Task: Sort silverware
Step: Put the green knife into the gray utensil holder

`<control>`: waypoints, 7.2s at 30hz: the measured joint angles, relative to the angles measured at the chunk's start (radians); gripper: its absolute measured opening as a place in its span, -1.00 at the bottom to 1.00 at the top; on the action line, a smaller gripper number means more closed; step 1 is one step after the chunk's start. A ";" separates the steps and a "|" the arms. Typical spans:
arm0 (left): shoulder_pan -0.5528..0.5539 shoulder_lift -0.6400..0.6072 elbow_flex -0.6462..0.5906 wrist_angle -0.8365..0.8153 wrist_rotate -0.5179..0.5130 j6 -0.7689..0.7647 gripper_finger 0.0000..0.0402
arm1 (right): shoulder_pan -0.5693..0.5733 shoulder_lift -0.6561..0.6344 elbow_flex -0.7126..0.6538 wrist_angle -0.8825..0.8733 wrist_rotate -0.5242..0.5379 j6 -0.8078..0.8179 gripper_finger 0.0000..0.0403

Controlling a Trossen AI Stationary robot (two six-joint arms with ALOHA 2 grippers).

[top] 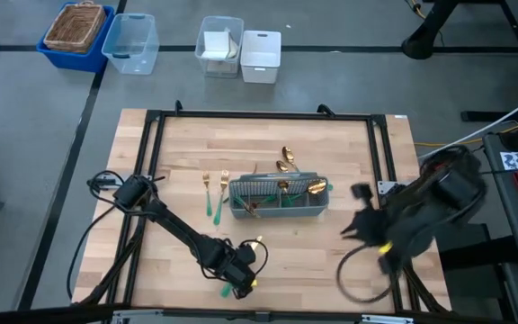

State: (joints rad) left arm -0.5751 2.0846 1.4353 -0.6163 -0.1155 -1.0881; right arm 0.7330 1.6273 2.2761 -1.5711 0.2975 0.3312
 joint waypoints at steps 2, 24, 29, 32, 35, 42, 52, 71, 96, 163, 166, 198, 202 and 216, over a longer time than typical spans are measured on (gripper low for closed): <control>0.000 -0.007 0.000 -0.031 0.000 -0.004 -0.32 | 0.000 -0.034 0.001 0.000 0.060 0.000 -0.84; 0.000 -0.121 -0.003 -0.338 0.012 -0.194 -0.32 | 0.000 -0.426 -0.583 0.090 0.365 0.253 -0.84; 0.000 -0.126 -0.006 -0.374 0.014 -0.287 -0.32 | 0.000 -0.596 -0.838 0.362 0.326 0.267 -0.84; 0.000 -0.126 -0.007 -0.369 0.013 -0.298 -0.32 | 0.000 -0.688 -0.978 0.536 0.299 0.266 -0.84; 0.000 -0.125 -0.008 -0.369 0.012 -0.299 -0.32 | 0.000 -0.757 -1.098 0.678 0.281 0.266 -0.84; 0.002 -0.088 -0.008 -0.366 0.008 -0.292 -0.32 | 0.000 -0.809 -1.295 0.930 0.224 0.250 -0.84; 0.032 -0.031 -0.008 -0.367 0.006 -0.291 -0.32 | 0.000 -0.778 -1.378 1.051 0.179 0.229 -0.84; 0.075 -0.036 -0.100 -0.225 0.116 -0.191 -0.60 | 0.000 -0.779 -1.378 1.047 0.094 0.221 -0.84; 0.072 -0.077 -0.102 -0.198 0.098 -0.138 -0.88 | 0.000 -0.779 -1.378 1.045 0.094 0.183 -0.84; 0.035 -0.038 -0.096 -0.116 0.069 0.063 -0.80 | 0.000 -0.705 -1.378 1.049 0.064 0.183 -0.84; 0.035 -0.038 -0.097 -0.157 0.079 0.059 -0.89 | 0.000 -0.705 -1.378 1.049 0.064 0.183 -0.84; 0.039 -0.092 -0.108 0.122 0.021 0.042 -0.86 | 0.000 -0.705 -1.378 1.047 0.064 0.183 -0.84; 0.039 -0.095 -0.107 0.160 0.003 0.041 -0.83 | 0.000 -0.705 -1.378 1.048 0.064 0.183 -0.84; 0.087 -0.097 -0.106 0.414 -0.043 0.081 -0.83 | 0.000 -0.705 -1.378 1.048 0.064 0.183 -0.84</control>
State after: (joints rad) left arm -0.4880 1.9881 1.3296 -0.2022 -0.1582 -1.0072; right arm 0.7328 0.9218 0.8982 -0.5232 0.3614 0.5140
